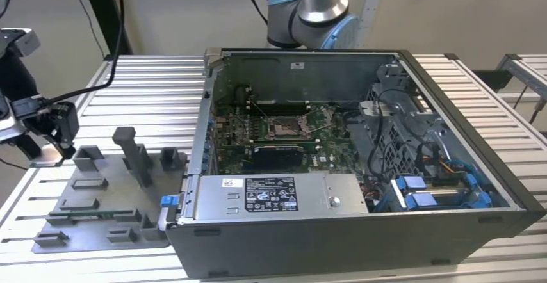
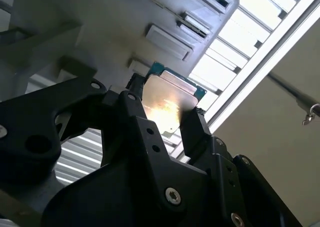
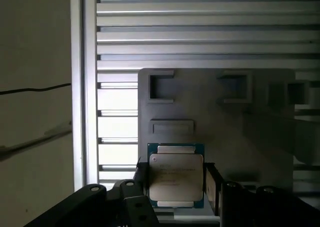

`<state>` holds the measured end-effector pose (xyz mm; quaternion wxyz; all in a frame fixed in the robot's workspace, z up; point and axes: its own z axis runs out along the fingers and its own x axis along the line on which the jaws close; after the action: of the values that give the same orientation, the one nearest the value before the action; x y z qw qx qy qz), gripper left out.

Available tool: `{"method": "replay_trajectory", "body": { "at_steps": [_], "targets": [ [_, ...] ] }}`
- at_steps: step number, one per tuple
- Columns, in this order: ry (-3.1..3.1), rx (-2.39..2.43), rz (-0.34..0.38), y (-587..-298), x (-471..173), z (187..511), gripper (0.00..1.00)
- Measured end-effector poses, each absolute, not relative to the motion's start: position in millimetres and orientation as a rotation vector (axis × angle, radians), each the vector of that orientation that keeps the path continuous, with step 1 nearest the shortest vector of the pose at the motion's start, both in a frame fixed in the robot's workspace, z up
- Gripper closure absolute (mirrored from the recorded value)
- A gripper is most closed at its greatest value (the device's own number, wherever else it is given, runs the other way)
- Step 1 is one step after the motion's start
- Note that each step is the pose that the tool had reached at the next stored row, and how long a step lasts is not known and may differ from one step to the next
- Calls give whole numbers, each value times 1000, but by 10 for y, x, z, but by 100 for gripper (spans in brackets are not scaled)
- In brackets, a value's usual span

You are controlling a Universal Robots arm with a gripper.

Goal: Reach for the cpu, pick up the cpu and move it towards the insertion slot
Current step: 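Pick up the cpu and move it towards the insertion slot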

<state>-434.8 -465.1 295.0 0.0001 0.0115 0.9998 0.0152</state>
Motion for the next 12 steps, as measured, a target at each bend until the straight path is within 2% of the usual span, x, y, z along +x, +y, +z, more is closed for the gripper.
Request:
{"method": "replay_trajectory", "body": {
  "at_steps": [12],
  "targets": [
    [3141,36,48,-4651,-4348,3109,100]
  ]
}}
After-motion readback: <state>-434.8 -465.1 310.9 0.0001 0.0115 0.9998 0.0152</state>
